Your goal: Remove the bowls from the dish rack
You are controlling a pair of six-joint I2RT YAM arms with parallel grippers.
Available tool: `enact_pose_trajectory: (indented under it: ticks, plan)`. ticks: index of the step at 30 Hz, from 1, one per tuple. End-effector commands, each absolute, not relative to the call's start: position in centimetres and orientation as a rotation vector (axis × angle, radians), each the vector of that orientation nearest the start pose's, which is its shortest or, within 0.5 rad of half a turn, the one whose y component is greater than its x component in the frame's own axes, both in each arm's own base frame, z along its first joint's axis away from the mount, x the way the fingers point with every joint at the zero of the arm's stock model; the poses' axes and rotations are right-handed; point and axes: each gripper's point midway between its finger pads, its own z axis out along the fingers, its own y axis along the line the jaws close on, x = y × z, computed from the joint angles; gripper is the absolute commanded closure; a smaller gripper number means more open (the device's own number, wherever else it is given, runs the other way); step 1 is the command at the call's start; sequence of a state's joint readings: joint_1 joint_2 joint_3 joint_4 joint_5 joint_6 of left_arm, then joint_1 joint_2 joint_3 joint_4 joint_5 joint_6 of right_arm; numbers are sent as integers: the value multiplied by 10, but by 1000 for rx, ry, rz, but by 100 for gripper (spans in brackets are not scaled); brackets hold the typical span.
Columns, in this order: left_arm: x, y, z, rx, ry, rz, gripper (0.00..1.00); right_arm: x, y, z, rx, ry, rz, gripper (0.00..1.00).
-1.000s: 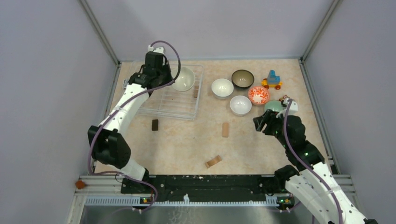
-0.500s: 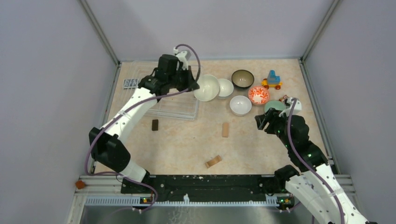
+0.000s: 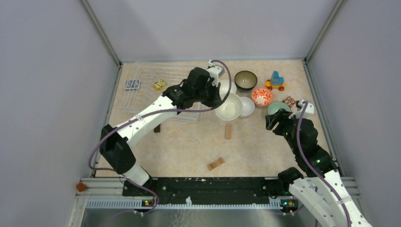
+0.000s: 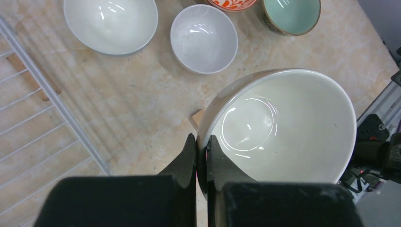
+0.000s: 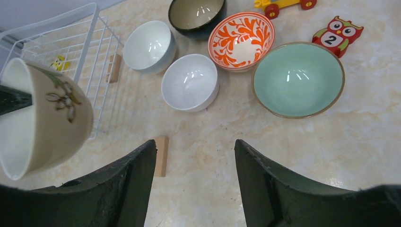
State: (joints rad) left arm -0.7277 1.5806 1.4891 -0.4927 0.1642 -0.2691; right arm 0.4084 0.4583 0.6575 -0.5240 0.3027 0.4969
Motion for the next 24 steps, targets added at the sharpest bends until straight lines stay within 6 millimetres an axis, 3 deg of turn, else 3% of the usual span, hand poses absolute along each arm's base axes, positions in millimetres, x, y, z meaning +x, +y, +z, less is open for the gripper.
enact_pose_trajectory:
  ticks: [1, 6, 14, 19, 24]
  plan:
    - [319, -360, 255, 679, 2027, -688, 100, 229, 72, 250, 238, 1819, 398, 39]
    - [320, -369, 226, 707, 2087, -587, 100, 232, 61, 241, 296, 1854, 324, 38]
    - [363, -329, 170, 382, 2254, -191, 100, 235, 62, 232, 322, 1892, 311, 38]
    - [372, -330, 142, 365, 2324, -191, 100, 234, 64, 233, 307, 1886, 324, 38]
    - [378, -332, 128, 351, 2349, -172, 100, 234, 64, 233, 297, 1884, 326, 38]
